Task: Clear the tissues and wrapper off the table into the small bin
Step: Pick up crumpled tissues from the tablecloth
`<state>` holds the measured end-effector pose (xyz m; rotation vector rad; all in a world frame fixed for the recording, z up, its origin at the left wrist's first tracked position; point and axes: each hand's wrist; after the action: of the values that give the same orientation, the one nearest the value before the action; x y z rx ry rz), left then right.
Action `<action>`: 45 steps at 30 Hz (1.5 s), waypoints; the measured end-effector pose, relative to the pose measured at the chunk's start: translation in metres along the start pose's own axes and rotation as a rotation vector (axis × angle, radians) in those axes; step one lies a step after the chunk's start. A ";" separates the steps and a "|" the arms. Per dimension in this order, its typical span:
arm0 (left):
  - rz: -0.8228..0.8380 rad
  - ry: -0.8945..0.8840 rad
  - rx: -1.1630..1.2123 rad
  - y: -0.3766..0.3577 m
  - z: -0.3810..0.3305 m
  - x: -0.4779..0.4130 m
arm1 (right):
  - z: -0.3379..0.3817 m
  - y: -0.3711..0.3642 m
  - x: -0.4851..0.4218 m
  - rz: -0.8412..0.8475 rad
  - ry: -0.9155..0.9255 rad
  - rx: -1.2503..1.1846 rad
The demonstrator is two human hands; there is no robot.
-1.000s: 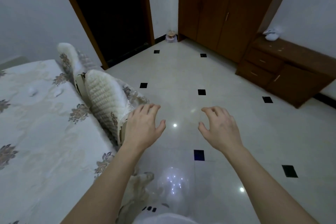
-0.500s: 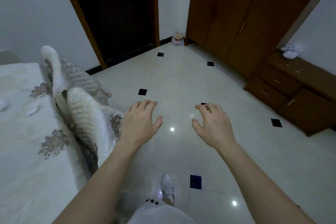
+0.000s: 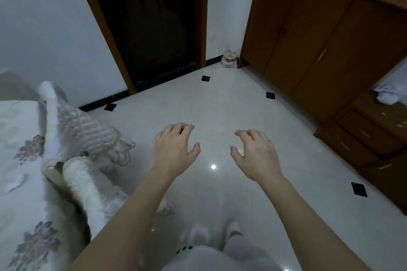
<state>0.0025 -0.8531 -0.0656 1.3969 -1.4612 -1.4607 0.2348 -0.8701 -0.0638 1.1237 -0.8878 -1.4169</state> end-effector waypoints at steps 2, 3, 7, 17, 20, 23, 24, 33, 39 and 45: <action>0.003 0.032 -0.006 -0.007 0.012 -0.019 | 0.001 -0.012 -0.030 0.025 0.025 -0.007; 0.002 0.048 -0.012 -0.010 0.018 -0.030 | 0.002 -0.017 -0.046 0.038 0.040 -0.010; -0.017 0.113 -0.036 -0.021 0.048 -0.081 | 0.007 -0.039 -0.123 0.060 0.106 -0.052; -0.023 0.357 -0.086 -0.035 0.102 -0.232 | 0.026 -0.077 -0.337 0.139 0.342 -0.117; -0.062 0.442 -0.123 -0.031 0.120 -0.258 | 0.046 -0.089 -0.389 0.183 0.426 -0.127; -0.065 0.545 -0.158 -0.022 0.141 -0.265 | 0.074 -0.102 -0.424 0.221 0.522 -0.140; -0.068 0.583 -0.174 -0.019 0.149 -0.266 | 0.085 -0.107 -0.434 0.226 0.560 -0.148; -0.113 0.871 -0.234 -0.006 0.221 -0.251 | 0.190 -0.155 -0.485 0.322 0.817 -0.184; -0.128 0.969 -0.236 -0.001 0.305 -0.260 | 0.269 -0.194 -0.520 0.341 0.928 -0.150; -0.148 1.022 -0.217 0.016 0.424 -0.271 | 0.384 -0.230 -0.582 0.334 0.983 -0.128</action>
<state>-0.3378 -0.4822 -0.0633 1.7334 -0.5411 -0.7091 -0.2077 -0.2847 -0.0801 1.2963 -0.2412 -0.5031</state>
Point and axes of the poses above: each hand's wrist, its own x-axis away from the middle knuckle, its own y-axis out of the back of the hand, z = x × y, and after that the axes turned 4 degrees about -y, right-handed
